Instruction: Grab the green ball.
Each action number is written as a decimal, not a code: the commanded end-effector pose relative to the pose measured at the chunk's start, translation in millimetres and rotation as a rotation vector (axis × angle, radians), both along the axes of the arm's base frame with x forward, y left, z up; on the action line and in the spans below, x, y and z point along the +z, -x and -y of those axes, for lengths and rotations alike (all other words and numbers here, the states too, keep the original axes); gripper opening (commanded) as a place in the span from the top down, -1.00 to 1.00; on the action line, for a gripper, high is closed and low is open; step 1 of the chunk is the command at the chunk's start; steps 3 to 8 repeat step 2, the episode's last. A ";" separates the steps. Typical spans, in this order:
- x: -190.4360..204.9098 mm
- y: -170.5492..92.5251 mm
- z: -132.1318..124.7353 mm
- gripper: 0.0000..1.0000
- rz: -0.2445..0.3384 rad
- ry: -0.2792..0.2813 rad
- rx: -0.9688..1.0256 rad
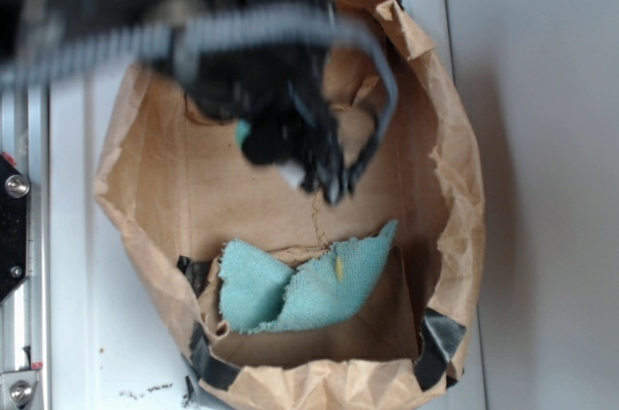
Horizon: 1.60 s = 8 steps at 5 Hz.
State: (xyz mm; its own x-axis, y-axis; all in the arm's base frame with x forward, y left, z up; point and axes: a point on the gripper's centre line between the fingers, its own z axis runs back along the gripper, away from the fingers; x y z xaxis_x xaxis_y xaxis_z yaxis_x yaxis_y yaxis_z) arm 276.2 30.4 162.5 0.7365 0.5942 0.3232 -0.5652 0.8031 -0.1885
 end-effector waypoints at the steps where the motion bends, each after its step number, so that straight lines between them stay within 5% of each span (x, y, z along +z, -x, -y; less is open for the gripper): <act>1: 33.2 5.1 16.4 1.00 0.040 -0.046 -0.052; 8: 27.8 4.3 19.7 1.00 0.058 -0.062 -0.030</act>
